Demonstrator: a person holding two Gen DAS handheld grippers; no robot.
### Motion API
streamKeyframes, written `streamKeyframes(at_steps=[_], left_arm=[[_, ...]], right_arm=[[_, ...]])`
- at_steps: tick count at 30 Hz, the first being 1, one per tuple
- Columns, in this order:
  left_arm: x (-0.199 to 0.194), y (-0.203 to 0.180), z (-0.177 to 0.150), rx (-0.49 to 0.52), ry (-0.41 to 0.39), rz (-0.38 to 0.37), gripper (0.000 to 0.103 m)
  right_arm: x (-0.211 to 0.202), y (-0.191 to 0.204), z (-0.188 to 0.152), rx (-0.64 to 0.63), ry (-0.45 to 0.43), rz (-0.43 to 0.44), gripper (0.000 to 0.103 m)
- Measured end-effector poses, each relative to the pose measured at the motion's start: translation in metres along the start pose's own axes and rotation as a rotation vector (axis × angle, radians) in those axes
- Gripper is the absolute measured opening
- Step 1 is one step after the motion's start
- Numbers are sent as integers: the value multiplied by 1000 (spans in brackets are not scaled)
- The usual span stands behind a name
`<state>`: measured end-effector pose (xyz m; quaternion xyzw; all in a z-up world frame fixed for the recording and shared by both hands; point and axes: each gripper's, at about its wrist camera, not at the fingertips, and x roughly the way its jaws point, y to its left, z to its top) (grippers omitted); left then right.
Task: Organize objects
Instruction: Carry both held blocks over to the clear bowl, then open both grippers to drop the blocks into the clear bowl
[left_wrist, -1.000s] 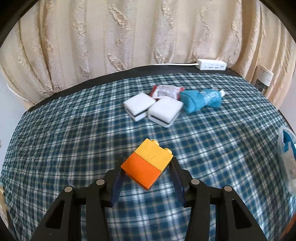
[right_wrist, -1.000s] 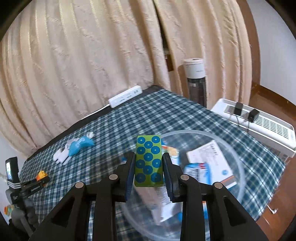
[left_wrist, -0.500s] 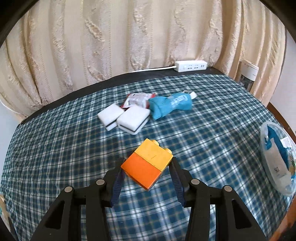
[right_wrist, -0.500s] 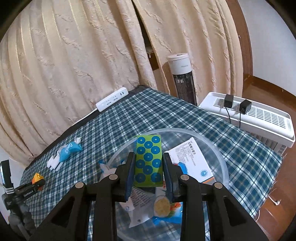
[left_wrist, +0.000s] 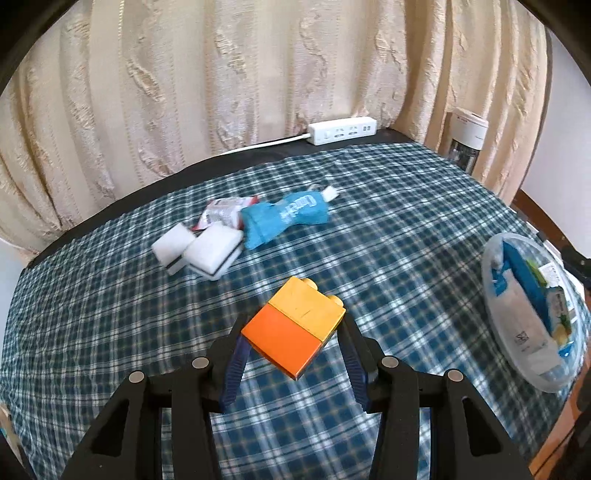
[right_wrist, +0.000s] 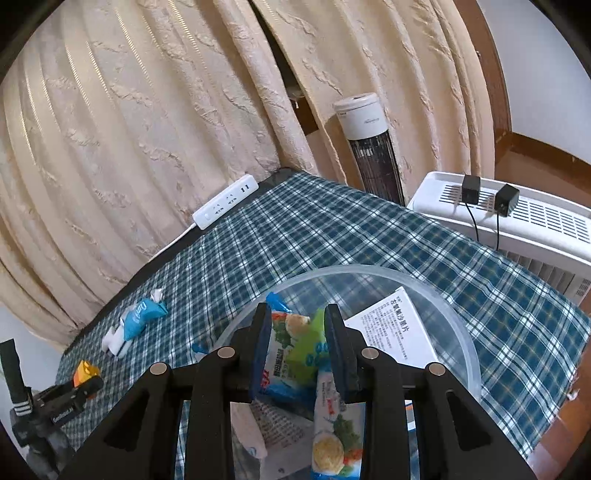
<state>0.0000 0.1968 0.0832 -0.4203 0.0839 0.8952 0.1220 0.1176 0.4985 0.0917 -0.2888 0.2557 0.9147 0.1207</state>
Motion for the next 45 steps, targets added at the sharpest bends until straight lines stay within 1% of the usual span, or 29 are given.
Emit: streamKeyframes(at_steps=[9,14,17,19,22,27,33,34,35,37,40,45], left_arm=[[-1,-49,10,86,1,-77,50],[-5,-84,16,148,-6,-139,50],[-4,-106,18,186,4,-183,50],[-2,-124,18,211,18,-221,50],[-1,-148,18,254,31,-258,50],[-4,-187,14,341,32,-302,50],[-5,-213,12,393,31,-352,51],[-3,-215,11,395,36,-359,58],[-1,-217,11,393,43,-366,73],[4,-215,11,370,49,-380,85],[7,-209,11,351,54,-377,85],[3,-197,12,337,25,-351,86]], right_arm=[[-15,-14,-3,8,-37,-11,31],[-25,-22,-2,6,-69,-12,31],[-27,-30,0,22,-78,-12,31],[-28,-34,1,31,-81,-15,31],[-27,-43,2,48,-80,-20,31],[-28,-56,2,65,-82,-23,31],[-29,-67,1,81,-78,-28,31],[-29,-68,1,83,-78,-28,31],[-29,-69,1,85,-77,-28,31],[-29,-70,0,86,-76,-27,31],[-28,-71,-1,87,-73,-23,31],[-26,-70,-2,85,-71,-14,31]])
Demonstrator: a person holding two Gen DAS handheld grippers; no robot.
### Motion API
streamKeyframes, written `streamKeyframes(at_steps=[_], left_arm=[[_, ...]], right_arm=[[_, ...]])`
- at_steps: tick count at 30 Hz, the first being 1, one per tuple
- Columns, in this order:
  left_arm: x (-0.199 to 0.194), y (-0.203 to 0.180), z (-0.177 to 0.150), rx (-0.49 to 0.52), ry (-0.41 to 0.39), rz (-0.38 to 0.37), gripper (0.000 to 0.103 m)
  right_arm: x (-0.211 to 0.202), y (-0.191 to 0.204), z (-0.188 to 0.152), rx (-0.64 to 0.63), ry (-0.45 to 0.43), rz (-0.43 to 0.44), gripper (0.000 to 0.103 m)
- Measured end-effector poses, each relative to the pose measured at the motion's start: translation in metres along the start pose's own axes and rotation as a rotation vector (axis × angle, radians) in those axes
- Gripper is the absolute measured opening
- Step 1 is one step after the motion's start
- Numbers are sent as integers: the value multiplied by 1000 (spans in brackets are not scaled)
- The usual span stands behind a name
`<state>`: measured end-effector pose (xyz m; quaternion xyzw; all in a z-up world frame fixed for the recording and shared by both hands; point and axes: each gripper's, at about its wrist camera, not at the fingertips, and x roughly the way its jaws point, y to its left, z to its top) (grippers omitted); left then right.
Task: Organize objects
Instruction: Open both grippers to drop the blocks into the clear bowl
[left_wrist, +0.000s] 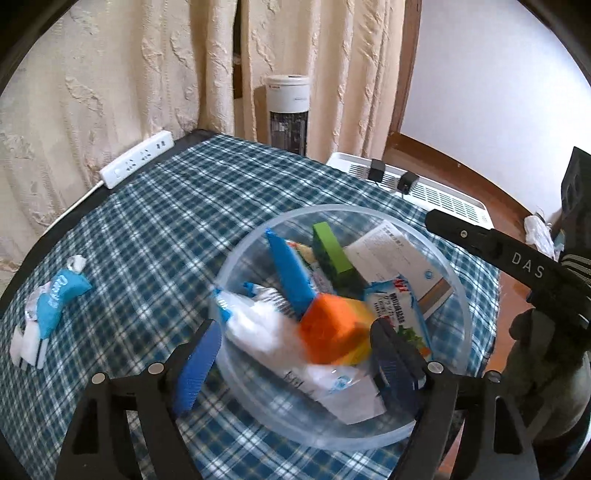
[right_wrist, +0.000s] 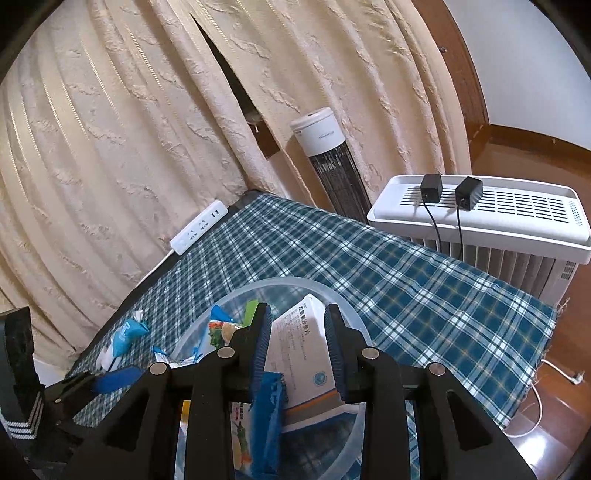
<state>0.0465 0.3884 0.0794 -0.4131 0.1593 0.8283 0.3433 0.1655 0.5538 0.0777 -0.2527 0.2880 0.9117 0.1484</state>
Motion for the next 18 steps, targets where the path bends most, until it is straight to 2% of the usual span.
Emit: streamKeyframes(at_steps=[9,18], left_arm=[[4,11,-6,-34,18,35,87],[21,2,-8,5,22,95,87]], right_arm=[[0,9,-4,-8,10,12,31],[-4,16,-5,-17,8,18,31]])
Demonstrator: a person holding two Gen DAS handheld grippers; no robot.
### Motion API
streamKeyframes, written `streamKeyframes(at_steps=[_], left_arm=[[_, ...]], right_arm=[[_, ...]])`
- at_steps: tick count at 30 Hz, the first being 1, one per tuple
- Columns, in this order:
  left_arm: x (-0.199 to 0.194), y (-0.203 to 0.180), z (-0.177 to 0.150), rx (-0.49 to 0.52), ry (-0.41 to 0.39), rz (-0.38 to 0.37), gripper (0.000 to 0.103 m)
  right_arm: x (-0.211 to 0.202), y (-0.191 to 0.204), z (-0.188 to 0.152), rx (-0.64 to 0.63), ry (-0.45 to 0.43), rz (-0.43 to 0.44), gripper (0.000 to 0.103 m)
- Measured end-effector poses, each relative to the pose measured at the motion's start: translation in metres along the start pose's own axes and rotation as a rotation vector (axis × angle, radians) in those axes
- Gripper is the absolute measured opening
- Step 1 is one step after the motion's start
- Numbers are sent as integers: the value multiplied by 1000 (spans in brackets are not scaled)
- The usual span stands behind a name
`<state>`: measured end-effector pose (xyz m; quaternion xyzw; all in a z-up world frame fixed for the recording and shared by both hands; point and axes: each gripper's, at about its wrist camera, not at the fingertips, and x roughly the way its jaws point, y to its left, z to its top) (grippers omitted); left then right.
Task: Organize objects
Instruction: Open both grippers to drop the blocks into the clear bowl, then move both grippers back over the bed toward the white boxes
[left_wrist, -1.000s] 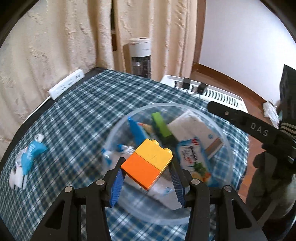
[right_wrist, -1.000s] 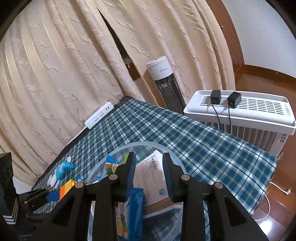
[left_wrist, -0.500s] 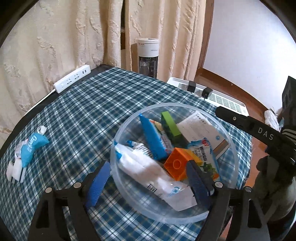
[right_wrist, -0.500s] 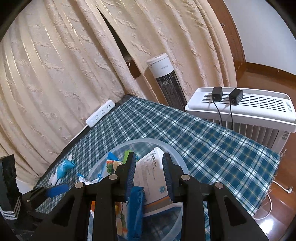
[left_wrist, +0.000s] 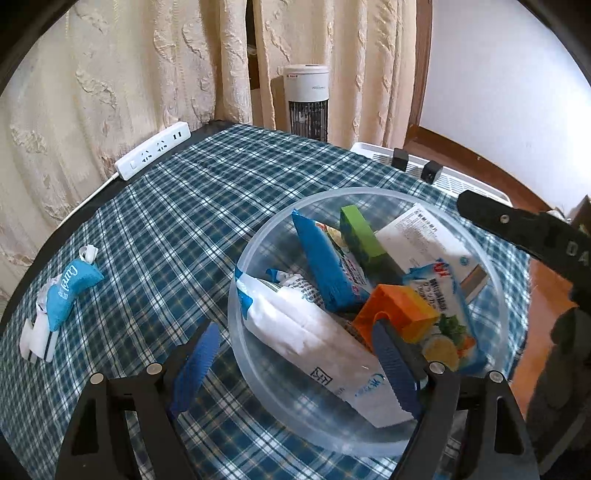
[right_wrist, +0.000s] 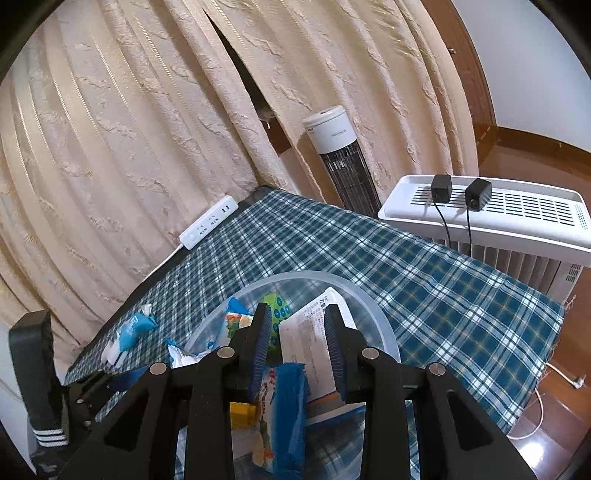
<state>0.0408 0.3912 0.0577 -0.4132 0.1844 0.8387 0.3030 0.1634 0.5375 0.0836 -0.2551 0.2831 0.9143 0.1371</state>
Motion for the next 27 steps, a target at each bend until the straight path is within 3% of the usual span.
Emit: streamKeyframes(at_steps=[5,16,21,27], left_arm=[[7,5,0,-25,13,4,91],[-14,24,-3,-77,-12,-18,97],[-26,43,-7,-110,-36,12,101],[-36,78,-14,-170,-44,63,101]], right_arm=[[0,6,0,-7,5,2,31],[-1,25,0,-32,6,34,31],[3,43,-4,-52,15,69,39],[6,74,-8,-105,29,120,40]])
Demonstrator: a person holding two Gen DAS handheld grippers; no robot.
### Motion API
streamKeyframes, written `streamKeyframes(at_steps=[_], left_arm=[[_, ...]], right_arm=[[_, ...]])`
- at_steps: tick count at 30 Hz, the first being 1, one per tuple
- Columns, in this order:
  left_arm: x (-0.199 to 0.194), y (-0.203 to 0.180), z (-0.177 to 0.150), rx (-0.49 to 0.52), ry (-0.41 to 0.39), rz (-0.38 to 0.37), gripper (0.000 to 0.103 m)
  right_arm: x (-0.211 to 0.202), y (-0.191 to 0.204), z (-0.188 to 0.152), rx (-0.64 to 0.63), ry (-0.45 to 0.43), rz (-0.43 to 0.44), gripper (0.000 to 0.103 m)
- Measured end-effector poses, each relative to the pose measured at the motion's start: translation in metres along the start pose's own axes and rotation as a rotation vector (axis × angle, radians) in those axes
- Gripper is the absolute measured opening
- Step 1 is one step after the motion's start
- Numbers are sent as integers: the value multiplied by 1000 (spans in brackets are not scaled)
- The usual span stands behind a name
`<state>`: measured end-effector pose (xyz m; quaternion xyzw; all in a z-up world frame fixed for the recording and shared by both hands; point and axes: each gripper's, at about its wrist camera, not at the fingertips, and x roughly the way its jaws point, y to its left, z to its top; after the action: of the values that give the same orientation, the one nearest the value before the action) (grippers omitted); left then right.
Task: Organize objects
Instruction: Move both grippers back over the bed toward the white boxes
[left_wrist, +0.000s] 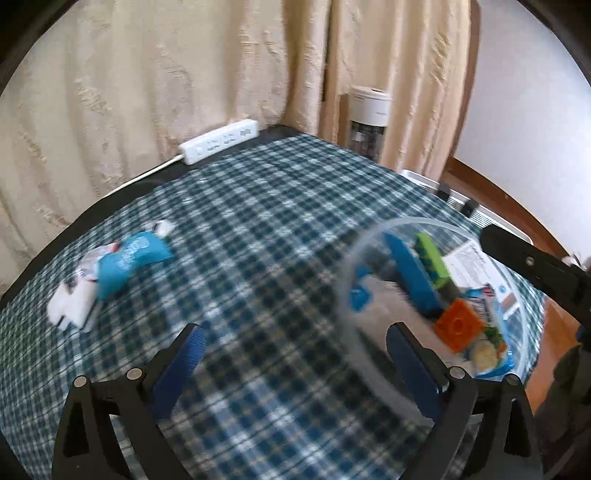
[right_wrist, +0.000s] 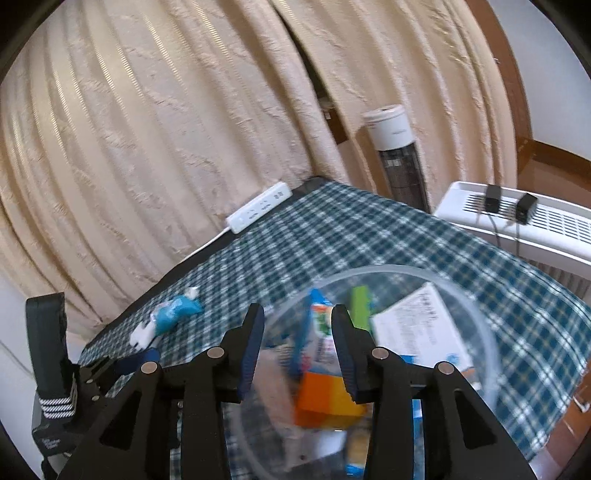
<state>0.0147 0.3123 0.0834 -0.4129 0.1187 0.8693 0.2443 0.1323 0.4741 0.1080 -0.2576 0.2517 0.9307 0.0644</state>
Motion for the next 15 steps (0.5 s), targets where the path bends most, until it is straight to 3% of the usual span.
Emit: streamKeyframes(at_steps=[15], left_arm=[[-25,100,-13,-97,-34,165,101]], right_arm=[[30,77,-17,-90,93,119,41]])
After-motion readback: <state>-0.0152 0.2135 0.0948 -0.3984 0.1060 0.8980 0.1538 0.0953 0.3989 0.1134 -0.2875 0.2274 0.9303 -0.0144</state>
